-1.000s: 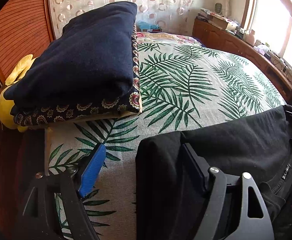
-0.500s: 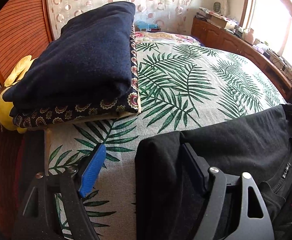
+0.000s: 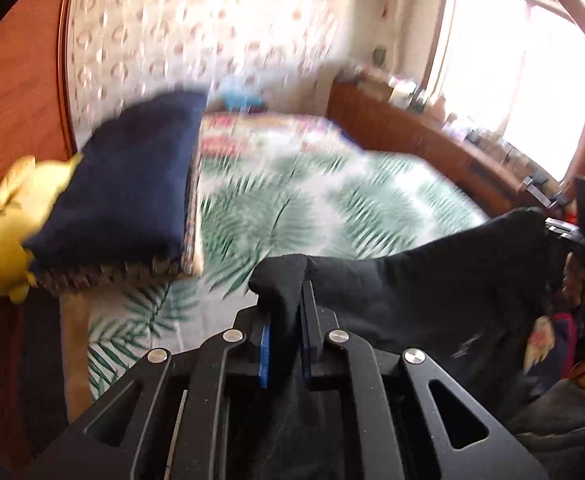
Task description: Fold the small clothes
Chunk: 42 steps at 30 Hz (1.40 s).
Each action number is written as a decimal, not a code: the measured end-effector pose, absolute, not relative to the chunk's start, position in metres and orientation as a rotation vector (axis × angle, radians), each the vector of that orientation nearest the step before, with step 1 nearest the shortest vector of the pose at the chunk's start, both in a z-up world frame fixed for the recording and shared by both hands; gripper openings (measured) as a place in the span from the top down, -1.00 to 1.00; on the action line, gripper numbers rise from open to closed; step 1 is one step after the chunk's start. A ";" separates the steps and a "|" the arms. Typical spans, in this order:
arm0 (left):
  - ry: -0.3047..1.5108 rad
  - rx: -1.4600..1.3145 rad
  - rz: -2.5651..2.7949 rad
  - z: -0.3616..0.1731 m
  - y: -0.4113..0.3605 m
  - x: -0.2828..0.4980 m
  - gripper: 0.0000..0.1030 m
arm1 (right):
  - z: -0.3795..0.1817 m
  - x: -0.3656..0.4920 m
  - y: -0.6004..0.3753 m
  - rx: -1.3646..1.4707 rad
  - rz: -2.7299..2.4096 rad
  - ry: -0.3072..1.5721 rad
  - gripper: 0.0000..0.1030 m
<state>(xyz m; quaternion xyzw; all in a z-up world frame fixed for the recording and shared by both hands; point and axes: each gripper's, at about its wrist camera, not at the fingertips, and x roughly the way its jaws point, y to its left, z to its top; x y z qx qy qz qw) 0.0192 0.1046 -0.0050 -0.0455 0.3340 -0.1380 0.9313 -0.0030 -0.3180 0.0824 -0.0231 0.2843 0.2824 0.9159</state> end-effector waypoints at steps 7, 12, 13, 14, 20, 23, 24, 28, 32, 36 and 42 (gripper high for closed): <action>0.475 -0.069 -0.350 0.086 0.094 -0.038 0.77 | 0.147 -0.066 -0.349 -0.008 0.590 0.423 0.74; 0.365 -0.048 -0.362 0.135 0.095 -0.061 0.77 | 0.194 -0.094 -0.362 -0.059 0.583 0.355 0.74; 0.341 -0.050 -0.370 0.147 0.095 -0.067 0.77 | 0.205 -0.100 -0.365 -0.063 0.585 0.339 0.74; 0.326 -0.052 -0.378 0.155 0.095 -0.069 0.77 | 0.217 -0.107 -0.369 -0.066 0.585 0.320 0.74; 0.230 -0.036 -0.403 0.209 0.092 -0.089 0.77 | 0.269 -0.155 -0.378 -0.104 0.610 0.240 0.74; 0.189 -0.012 -0.409 0.229 0.090 -0.099 0.77 | 0.288 -0.177 -0.382 -0.124 0.612 0.201 0.74; 0.173 -0.003 -0.410 0.237 0.090 -0.101 0.77 | 0.293 -0.183 -0.384 -0.132 0.598 0.191 0.74; 0.108 0.029 -0.386 0.271 0.092 -0.110 0.77 | 0.312 -0.205 -0.385 -0.174 0.564 0.131 0.74; 0.077 0.022 -0.364 0.293 0.103 -0.105 0.77 | 0.331 -0.218 -0.387 -0.191 0.532 0.072 0.74; 0.054 0.018 -0.343 0.304 0.108 -0.096 0.77 | 0.338 -0.233 -0.384 -0.210 0.502 0.033 0.74; 0.011 0.033 -0.320 0.321 0.102 -0.093 0.77 | 0.324 -0.234 -0.369 -0.227 0.480 0.006 0.74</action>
